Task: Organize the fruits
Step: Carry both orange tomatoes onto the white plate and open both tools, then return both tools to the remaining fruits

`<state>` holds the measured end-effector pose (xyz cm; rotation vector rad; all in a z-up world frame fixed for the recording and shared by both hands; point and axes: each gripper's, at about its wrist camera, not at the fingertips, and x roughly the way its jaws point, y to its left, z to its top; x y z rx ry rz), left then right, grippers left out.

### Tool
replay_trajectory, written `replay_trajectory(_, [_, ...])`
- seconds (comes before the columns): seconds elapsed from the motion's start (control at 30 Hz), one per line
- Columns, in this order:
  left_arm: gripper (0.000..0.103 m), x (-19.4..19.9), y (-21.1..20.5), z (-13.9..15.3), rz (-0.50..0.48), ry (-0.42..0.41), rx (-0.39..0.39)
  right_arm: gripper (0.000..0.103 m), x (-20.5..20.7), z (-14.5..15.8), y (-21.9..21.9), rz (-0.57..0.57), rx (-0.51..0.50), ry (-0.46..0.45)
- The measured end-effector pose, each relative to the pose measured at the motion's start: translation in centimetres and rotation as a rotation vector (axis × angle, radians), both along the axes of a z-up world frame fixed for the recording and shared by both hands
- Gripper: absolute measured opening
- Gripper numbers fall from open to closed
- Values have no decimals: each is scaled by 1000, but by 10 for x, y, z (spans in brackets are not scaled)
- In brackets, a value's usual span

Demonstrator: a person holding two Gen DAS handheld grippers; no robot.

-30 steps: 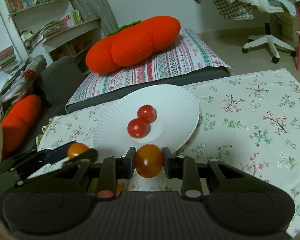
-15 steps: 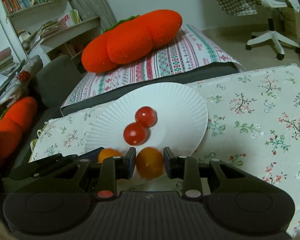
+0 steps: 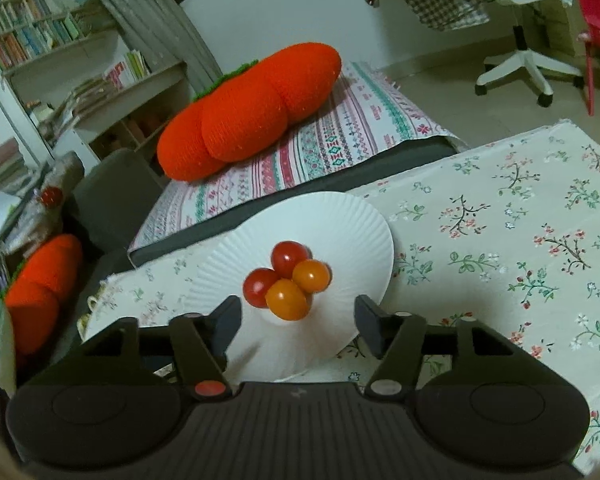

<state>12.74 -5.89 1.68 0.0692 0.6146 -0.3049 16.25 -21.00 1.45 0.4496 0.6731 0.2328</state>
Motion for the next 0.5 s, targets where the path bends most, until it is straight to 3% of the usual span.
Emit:
replay_trajectory(0.17, [36, -7, 15, 11, 53, 6, -6, 101, 1, 1, -11, -58, 34, 0])
replay_trajectory(0.37, [47, -13, 34, 12, 137, 72, -26, 103, 0, 11, -23, -163, -76, -30])
replay_trajectory(0.5, [66, -19, 41, 11, 169, 94, 0, 103, -1, 9, -30, -156, -48, -20])
